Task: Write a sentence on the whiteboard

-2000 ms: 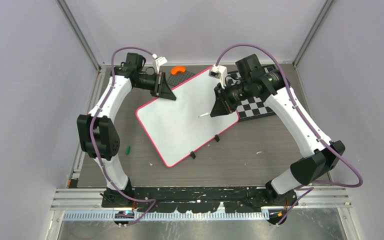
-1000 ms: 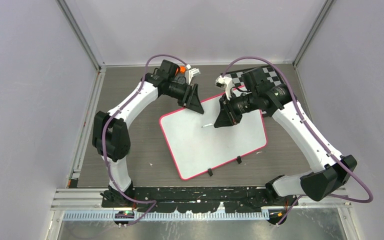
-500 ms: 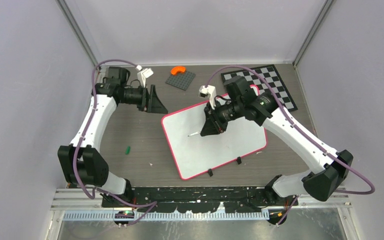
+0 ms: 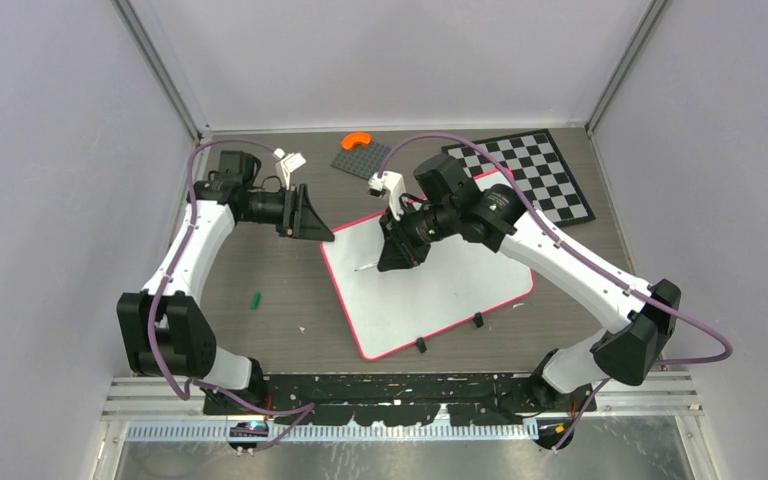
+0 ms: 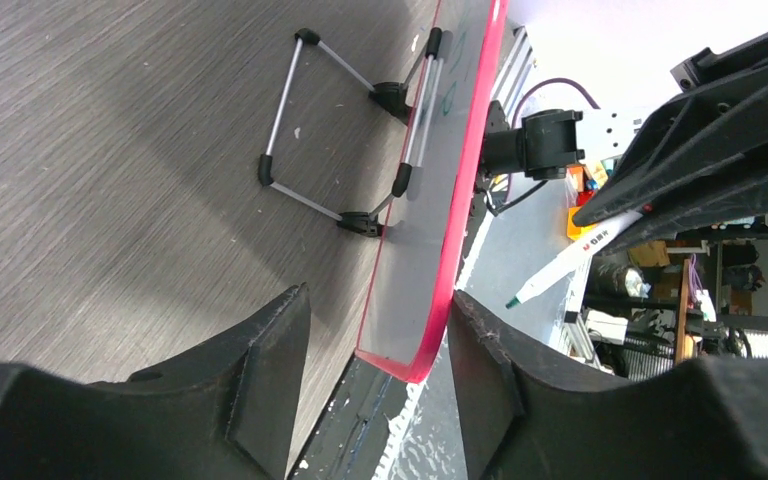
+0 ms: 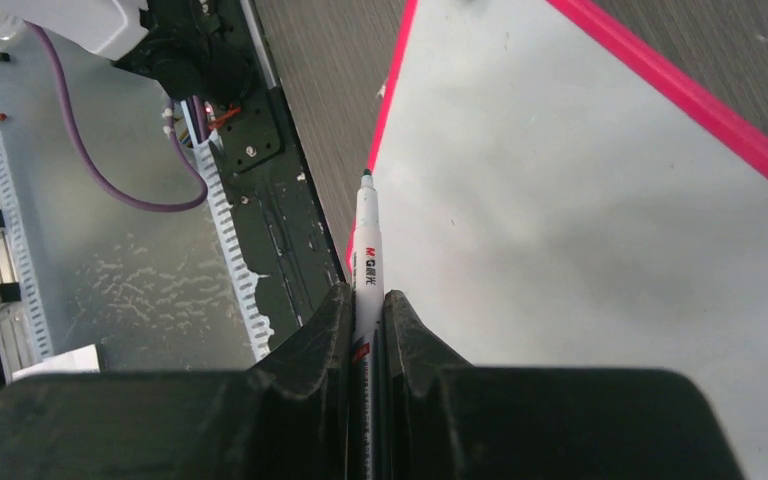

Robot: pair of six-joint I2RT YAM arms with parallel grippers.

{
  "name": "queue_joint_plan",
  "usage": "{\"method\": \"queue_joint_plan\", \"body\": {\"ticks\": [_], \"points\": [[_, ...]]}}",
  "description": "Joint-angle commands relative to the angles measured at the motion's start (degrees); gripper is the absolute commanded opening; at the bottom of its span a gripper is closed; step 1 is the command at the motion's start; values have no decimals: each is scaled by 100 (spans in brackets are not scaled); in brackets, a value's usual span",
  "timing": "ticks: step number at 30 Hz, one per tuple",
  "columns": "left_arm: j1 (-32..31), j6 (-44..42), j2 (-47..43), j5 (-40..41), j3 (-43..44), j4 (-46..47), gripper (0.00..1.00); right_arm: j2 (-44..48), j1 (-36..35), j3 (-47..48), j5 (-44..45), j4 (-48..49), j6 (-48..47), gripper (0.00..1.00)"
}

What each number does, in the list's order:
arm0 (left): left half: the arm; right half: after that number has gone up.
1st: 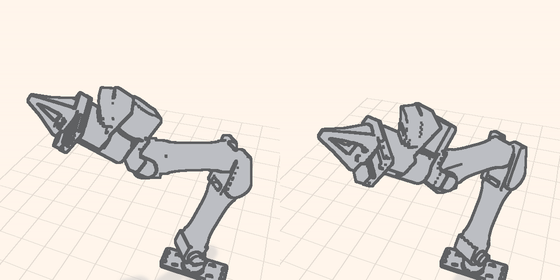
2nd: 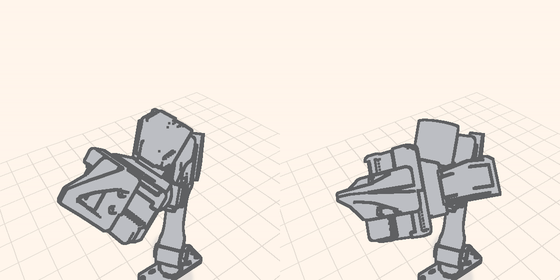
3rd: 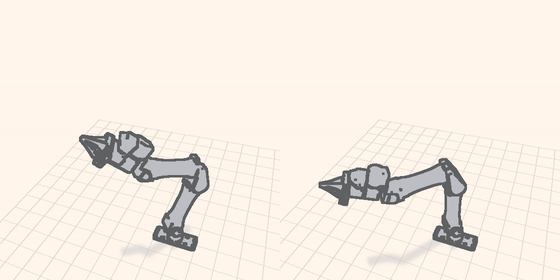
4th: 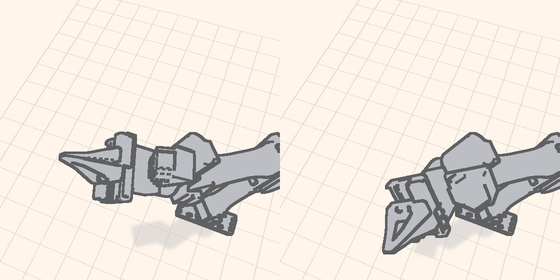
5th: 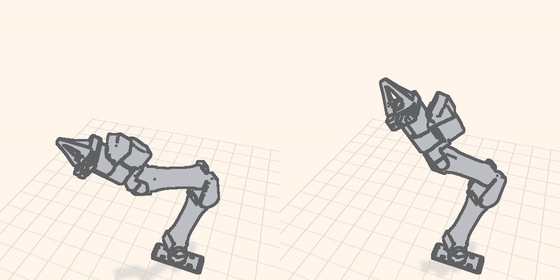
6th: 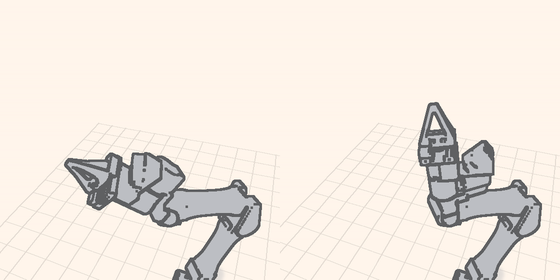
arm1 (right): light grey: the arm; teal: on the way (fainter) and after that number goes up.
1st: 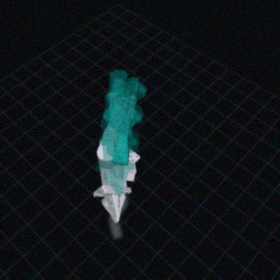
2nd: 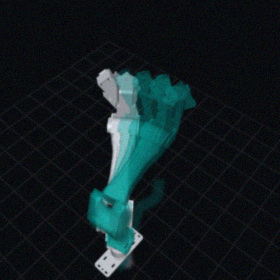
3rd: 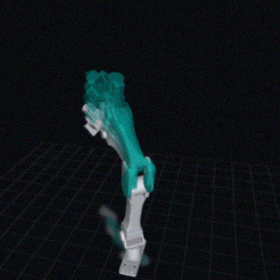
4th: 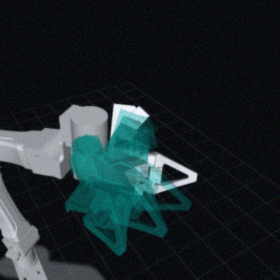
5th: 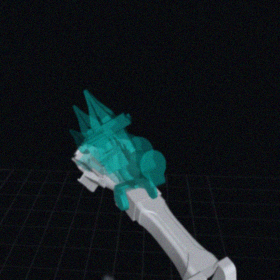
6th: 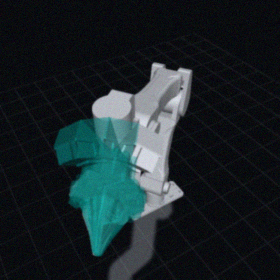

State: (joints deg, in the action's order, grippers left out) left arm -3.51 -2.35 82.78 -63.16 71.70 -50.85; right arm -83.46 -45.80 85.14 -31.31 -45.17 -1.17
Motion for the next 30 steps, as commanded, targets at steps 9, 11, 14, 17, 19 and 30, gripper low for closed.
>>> {"method": "queue_joint_plan", "body": {"ticks": [9, 11, 14, 17, 19, 30], "points": [[7, 125, -289, -374, -25, 405, 45, 404, -261, 286, 505, -190, -176, 0], [0, 158, -302, -378, -54, 469, 44, 353, -300, 254, 684, -56, -142, 0], [4, 170, -287, -414, -30, 492, 38, 232, -323, 342, 818, 103, -68, 0], [8, 200, -288, -443, -40, 542, 31, 128, -336, 555, 896, 162, -13, 0], [7, 199, -282, -482, -63, 599, 30, 74, -342, 633, 1026, 240, 33, 0], [-5, 197, -250, -642, -122, 657, 20, -284, -407, 912, 1101, 522, 340, 0]]}}
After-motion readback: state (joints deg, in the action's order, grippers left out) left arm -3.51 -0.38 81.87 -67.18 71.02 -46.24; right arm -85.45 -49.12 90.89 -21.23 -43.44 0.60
